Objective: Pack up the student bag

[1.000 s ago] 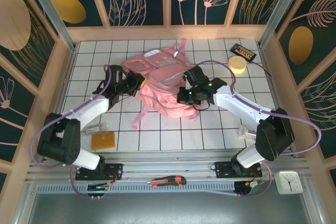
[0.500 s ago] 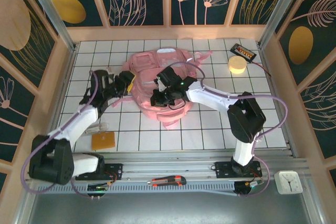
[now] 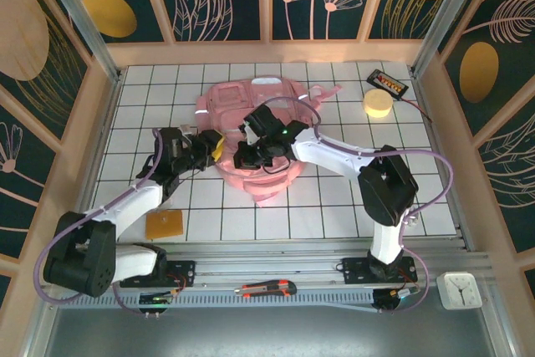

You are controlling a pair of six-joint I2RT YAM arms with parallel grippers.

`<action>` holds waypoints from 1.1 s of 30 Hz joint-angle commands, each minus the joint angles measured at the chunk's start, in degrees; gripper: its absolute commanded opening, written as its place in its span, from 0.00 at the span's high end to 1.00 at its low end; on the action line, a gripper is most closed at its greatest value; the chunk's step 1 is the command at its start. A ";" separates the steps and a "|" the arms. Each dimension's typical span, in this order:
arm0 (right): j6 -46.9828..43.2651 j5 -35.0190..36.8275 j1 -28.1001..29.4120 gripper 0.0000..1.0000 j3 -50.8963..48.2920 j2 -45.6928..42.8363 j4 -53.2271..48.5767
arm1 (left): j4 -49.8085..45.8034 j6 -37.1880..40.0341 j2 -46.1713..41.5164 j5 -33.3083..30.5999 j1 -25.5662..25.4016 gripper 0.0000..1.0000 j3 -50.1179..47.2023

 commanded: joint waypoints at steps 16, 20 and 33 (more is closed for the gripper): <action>0.59 0.06 1.08 1.00 3.88 1.44 2.16 | 0.99 -3.10 -3.94 2.77 -0.50 0.52 -5.32; 0.68 -0.20 1.16 1.00 4.77 2.00 1.98 | 2.14 -3.90 -4.09 2.82 -0.51 0.52 -6.31; -1.05 -0.29 2.73 1.00 5.98 2.65 0.26 | 3.71 -3.14 0.83 2.82 -0.55 0.52 -3.05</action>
